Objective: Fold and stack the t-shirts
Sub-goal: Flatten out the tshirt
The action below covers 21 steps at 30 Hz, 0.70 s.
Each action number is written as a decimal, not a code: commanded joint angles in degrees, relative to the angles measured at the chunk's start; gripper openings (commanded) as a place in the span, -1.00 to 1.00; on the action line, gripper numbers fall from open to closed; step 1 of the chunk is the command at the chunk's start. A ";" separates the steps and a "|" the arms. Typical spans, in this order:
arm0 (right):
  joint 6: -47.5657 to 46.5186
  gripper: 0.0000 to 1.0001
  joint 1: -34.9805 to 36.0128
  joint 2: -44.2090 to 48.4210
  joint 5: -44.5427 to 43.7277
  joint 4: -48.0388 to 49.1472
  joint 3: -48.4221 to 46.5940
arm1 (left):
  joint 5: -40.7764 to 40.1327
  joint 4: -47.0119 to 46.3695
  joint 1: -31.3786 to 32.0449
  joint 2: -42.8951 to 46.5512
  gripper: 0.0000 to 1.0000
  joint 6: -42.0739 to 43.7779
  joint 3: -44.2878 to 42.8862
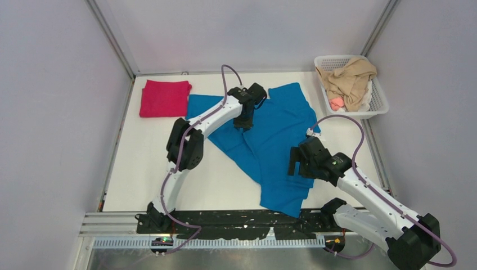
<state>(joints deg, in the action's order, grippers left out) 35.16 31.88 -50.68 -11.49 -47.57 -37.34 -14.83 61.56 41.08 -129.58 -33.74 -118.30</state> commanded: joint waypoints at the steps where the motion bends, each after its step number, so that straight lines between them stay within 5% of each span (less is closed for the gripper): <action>1: -1.09 0.90 -0.49 -0.76 -0.57 3.34 -0.70 | 2.92 -1.83 -0.17 0.05 -0.15 3.58 -2.29; 4: -1.45 0.89 -0.50 -1.44 -0.72 4.23 -0.65 | 2.95 -2.02 -0.17 3.29 0.31 4.00 -1.61; 7: -1.69 0.90 -0.50 -1.92 -1.51 6.20 -0.39 | 1.21 -3.72 -0.18 10.10 0.34 2.60 4.67; 14: -1.25 0.90 -0.50 -7.41 0.72 14.25 2.33 | 4.16 -20.24 -6.01 30.31 0.51 -3.26 37.77; 21: -0.09 0.89 -0.50 -14.11 3.43 18.73 3.91 | 16.94 -32.31 -16.15 30.38 0.53 -5.12 44.64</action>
<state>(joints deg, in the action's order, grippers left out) 34.28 31.64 -63.13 -9.10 -33.87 -33.71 -6.09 40.53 28.58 -96.97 -36.84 -74.67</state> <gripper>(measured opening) 0.948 0.769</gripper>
